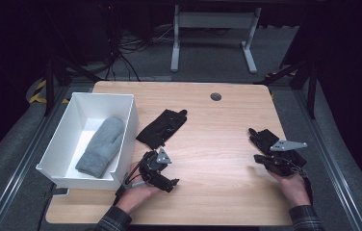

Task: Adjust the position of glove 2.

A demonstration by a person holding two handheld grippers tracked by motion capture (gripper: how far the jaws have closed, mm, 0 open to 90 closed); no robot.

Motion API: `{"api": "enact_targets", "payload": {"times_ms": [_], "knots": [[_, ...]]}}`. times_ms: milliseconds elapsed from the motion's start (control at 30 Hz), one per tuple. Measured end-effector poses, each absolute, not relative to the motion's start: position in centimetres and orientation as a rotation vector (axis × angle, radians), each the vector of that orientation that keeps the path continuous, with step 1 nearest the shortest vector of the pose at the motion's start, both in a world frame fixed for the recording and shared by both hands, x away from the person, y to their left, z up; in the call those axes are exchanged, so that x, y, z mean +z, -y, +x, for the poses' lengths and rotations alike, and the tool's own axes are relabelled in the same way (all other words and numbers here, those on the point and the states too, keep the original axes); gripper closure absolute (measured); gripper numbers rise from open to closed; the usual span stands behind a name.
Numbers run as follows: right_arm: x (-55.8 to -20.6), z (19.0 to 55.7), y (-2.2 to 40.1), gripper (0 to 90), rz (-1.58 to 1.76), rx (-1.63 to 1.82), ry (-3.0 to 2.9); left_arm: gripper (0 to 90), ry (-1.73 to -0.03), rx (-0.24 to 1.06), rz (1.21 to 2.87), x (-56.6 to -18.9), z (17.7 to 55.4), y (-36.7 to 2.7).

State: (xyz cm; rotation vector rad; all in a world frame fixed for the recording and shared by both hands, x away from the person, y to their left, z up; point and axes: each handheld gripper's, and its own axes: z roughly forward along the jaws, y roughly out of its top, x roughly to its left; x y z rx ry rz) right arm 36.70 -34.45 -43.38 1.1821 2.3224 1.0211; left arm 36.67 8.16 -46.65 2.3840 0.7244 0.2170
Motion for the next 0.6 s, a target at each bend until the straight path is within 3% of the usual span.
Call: {"api": "enact_targets", "payload": {"times_ms": [600], "knots": [[-43.7,38.9,38.6,90.0,1.277,0.840,-2.253,0.1,-0.654,0.235,2.308,-47.8,36.5,-9.1]]}}
